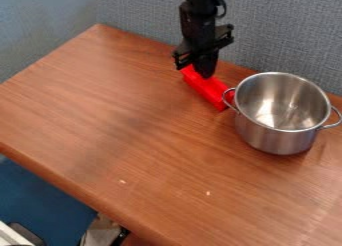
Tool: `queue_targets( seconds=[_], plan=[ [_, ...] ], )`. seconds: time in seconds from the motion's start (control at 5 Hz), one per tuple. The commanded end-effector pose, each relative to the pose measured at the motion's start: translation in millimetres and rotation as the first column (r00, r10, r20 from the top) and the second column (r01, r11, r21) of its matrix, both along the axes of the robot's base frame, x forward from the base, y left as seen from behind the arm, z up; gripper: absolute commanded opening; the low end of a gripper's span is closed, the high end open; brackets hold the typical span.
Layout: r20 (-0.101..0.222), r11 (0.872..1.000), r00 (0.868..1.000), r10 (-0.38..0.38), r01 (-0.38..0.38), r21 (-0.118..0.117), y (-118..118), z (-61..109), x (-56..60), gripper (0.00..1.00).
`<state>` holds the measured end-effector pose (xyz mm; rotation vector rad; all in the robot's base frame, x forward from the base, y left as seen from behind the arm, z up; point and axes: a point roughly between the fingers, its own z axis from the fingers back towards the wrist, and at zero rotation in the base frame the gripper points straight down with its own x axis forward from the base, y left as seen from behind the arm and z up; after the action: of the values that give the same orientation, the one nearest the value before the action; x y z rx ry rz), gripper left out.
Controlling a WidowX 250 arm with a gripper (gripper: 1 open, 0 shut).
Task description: Move the red object from the metal pot to the table
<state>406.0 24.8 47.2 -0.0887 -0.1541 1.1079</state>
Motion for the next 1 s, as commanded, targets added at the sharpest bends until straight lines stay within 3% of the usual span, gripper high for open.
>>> queue_targets(
  seconds=[0.0,0.2,0.6,0.8],
  plan=[
    [0.048,0.999,0.998,0.037,-0.037,-0.001,-1.9,29.7,10.6,1.0],
    [0.048,0.996,0.995,0.083,-0.083,-0.016,2.9,42.3,13.9,0.0],
    [0.057,0.97,0.968,0.243,-0.241,-0.028,47.0,6.3,23.0,0.0],
    [0.052,0.972,0.971,0.233,-0.232,-0.021,35.7,-5.1,30.1,0.0]
  ],
)
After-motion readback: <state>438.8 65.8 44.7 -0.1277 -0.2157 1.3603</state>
